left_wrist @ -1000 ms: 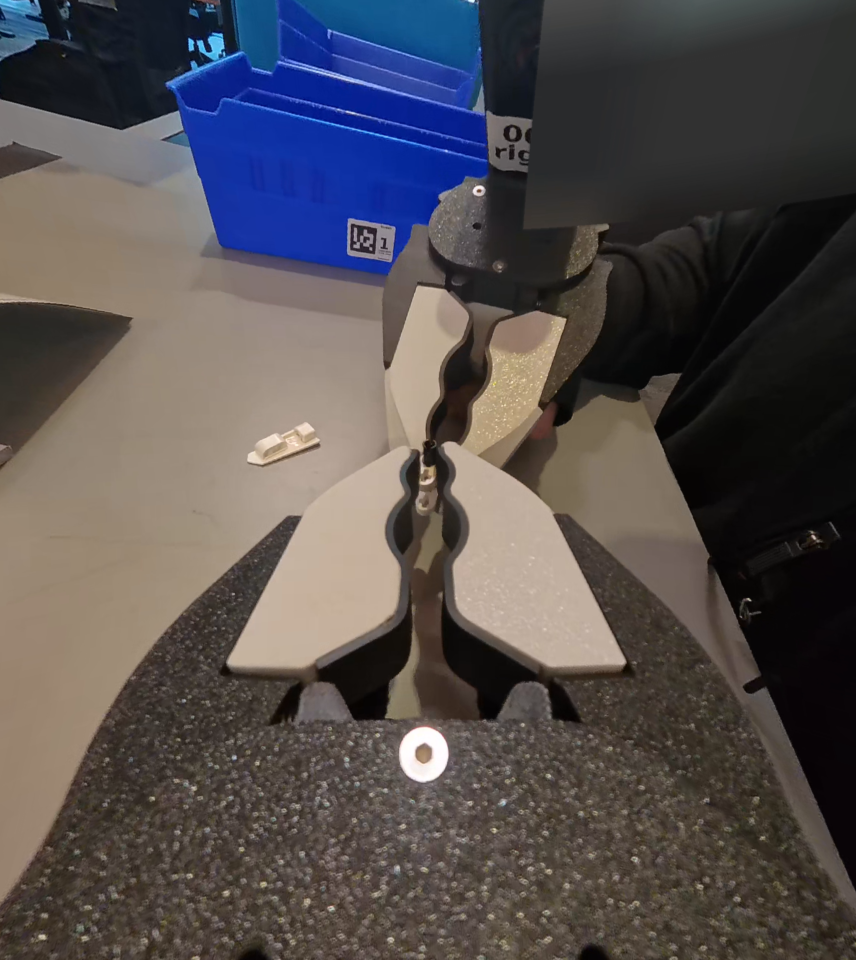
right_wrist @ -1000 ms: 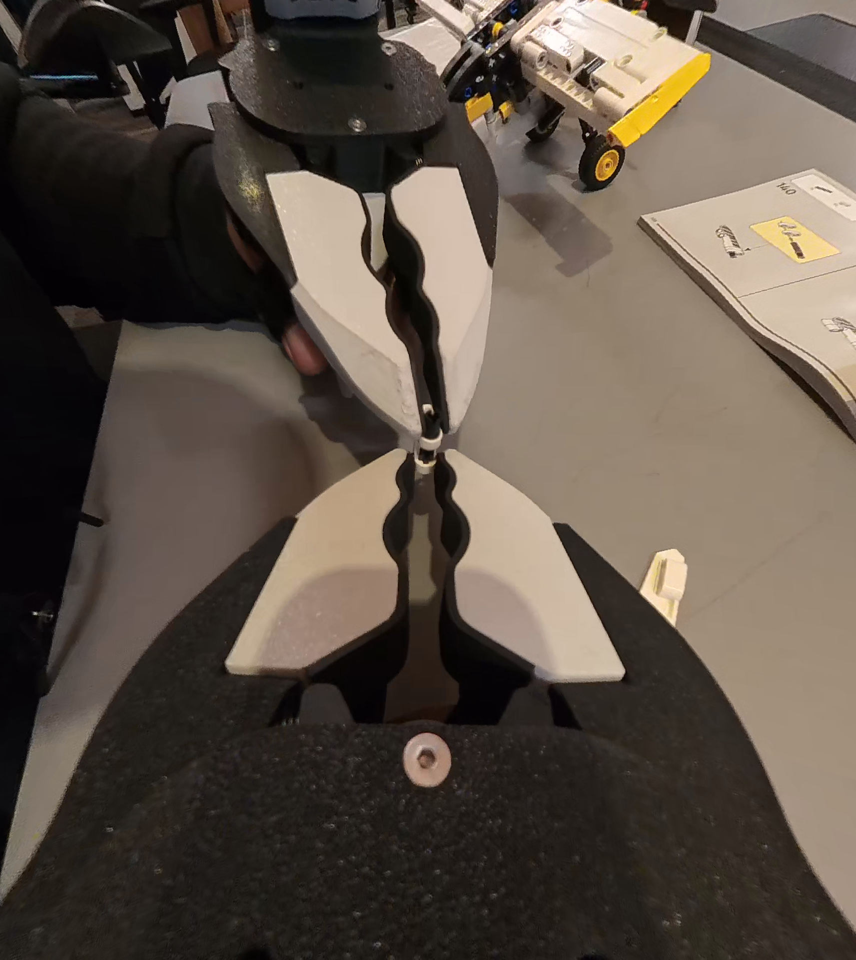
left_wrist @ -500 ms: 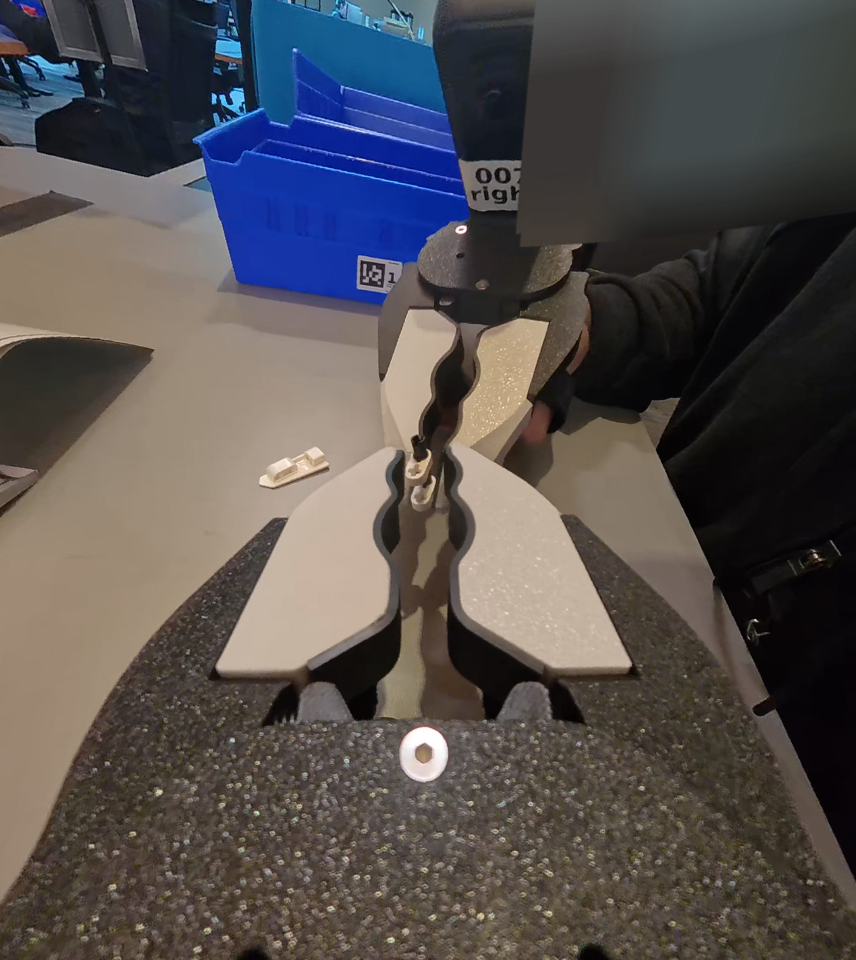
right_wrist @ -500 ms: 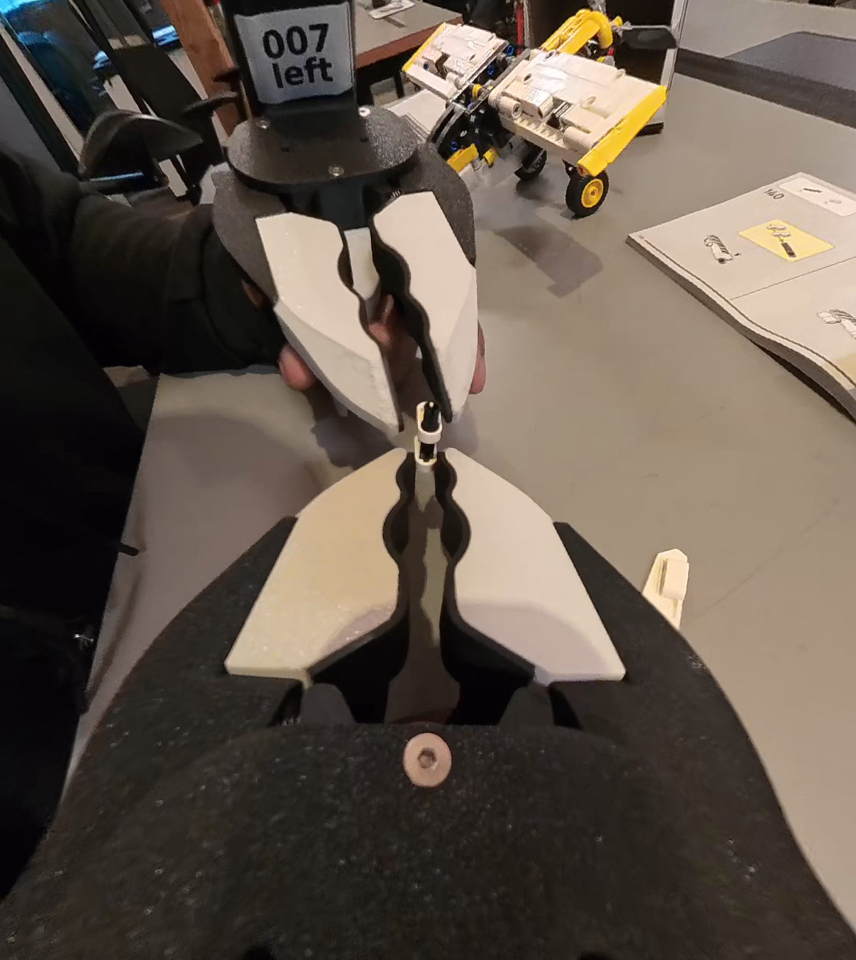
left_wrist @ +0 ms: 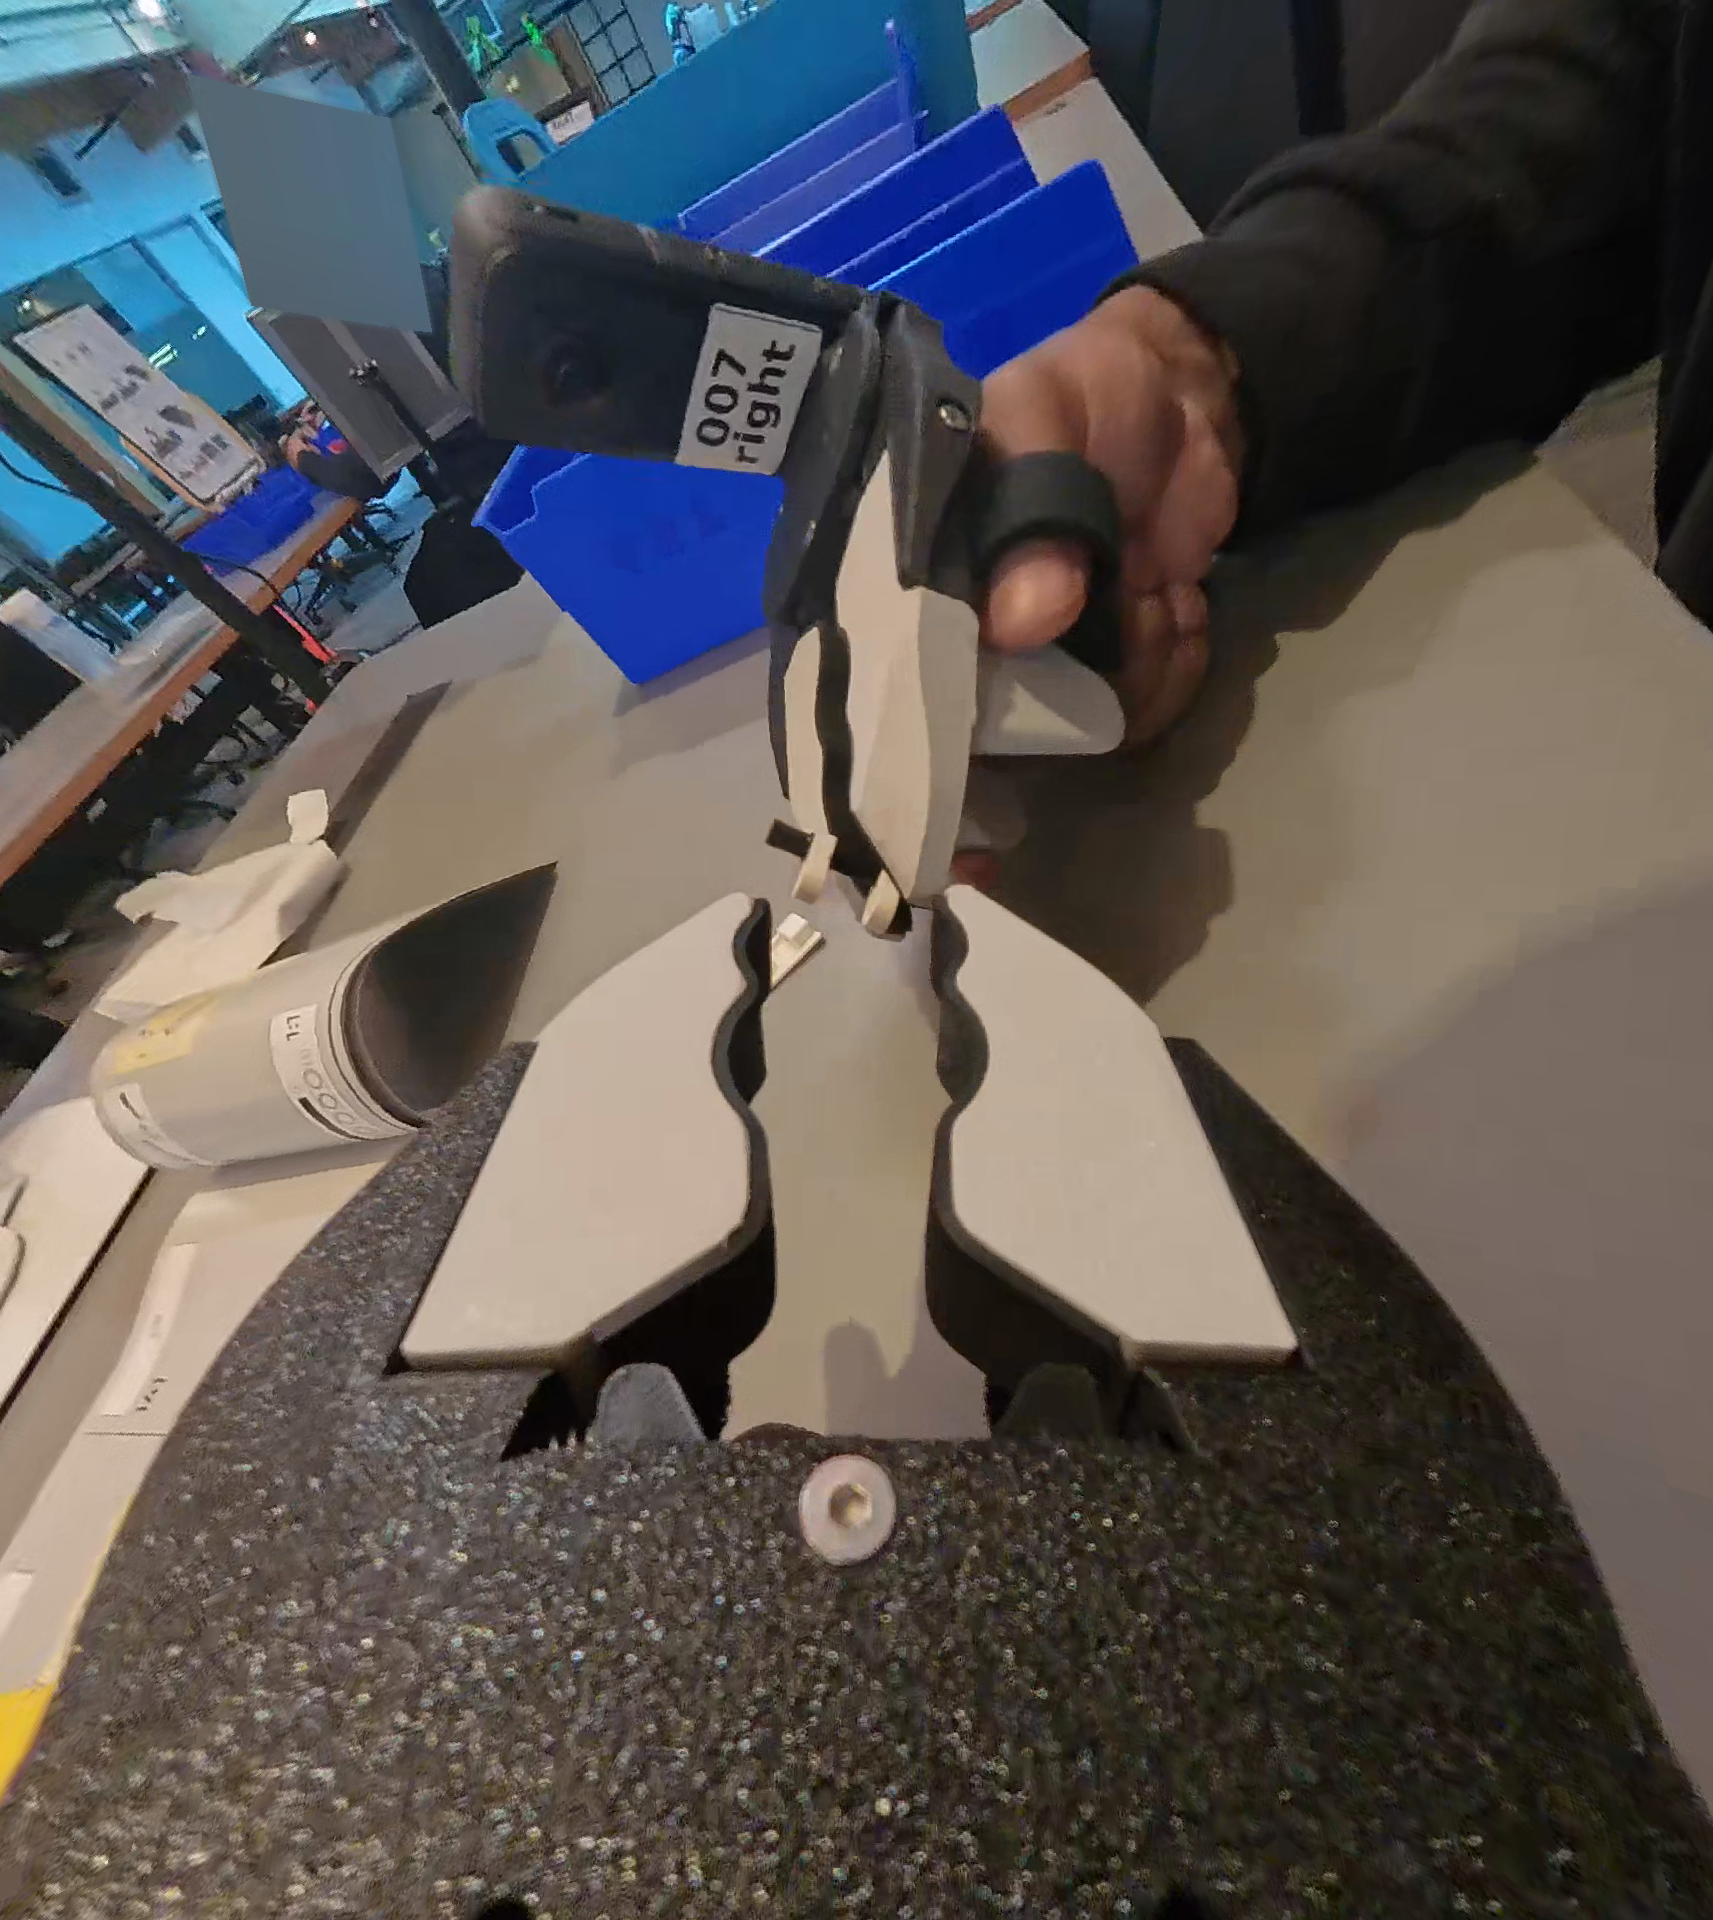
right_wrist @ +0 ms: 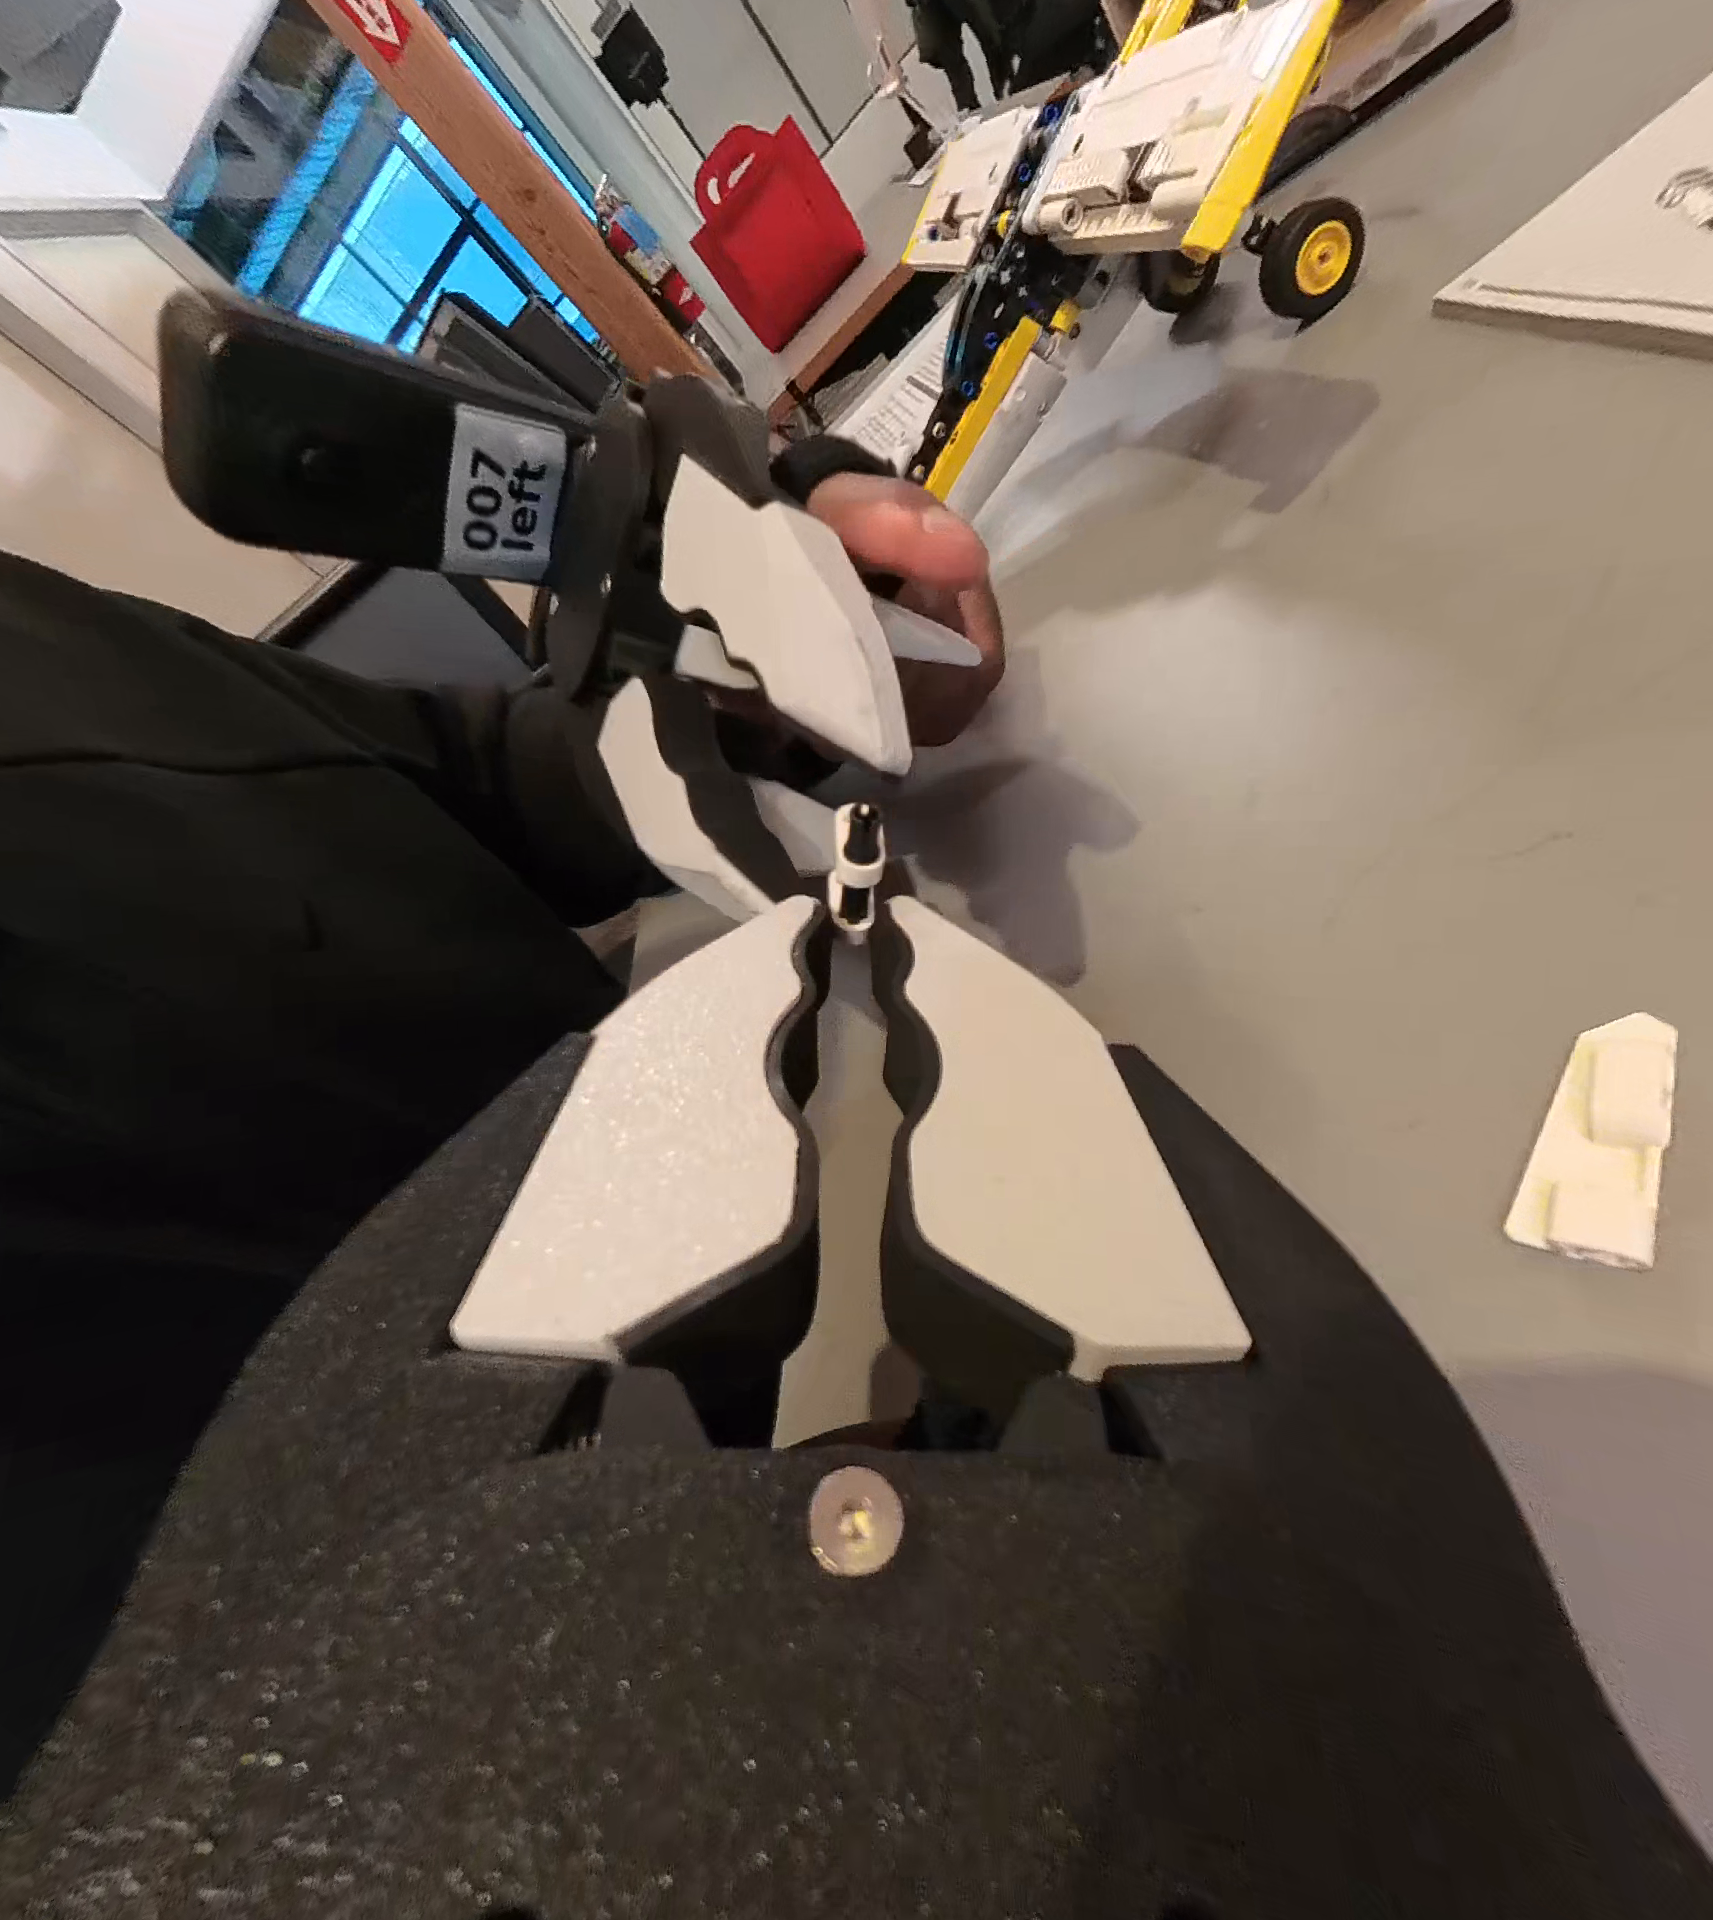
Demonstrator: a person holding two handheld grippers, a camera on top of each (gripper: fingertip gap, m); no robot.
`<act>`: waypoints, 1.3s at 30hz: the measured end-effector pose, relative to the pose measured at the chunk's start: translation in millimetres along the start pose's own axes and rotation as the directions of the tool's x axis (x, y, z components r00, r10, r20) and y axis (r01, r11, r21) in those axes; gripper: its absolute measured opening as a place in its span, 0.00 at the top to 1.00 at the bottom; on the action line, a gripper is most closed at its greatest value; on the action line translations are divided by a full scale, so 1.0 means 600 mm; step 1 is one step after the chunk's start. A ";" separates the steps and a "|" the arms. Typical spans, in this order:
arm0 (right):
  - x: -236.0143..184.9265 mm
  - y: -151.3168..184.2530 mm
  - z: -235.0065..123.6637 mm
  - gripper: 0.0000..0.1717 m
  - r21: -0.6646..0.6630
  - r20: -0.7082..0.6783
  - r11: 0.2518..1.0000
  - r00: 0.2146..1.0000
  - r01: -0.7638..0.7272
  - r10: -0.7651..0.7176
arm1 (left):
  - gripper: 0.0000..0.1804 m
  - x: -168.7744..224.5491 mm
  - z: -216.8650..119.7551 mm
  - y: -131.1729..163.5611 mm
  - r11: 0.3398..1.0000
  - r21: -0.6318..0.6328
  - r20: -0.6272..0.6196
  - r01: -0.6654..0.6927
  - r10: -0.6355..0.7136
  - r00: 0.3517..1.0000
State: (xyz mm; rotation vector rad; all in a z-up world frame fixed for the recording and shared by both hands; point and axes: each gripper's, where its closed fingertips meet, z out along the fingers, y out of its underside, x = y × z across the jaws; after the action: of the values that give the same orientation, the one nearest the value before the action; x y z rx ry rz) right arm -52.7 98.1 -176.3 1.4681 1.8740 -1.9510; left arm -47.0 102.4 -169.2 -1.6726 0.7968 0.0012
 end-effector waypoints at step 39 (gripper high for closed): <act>-0.024 0.022 0.010 0.96 -0.084 0.131 0.990 0.984 -0.113 0.123 | 0.97 0.024 -0.002 -0.007 0.979 0.093 0.002 -0.184 0.185 0.983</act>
State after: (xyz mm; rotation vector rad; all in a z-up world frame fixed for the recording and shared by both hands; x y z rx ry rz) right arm -40.1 82.0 -177.7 1.3551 1.7425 -1.8545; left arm -34.4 94.5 -171.2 -1.5073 0.9410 0.0871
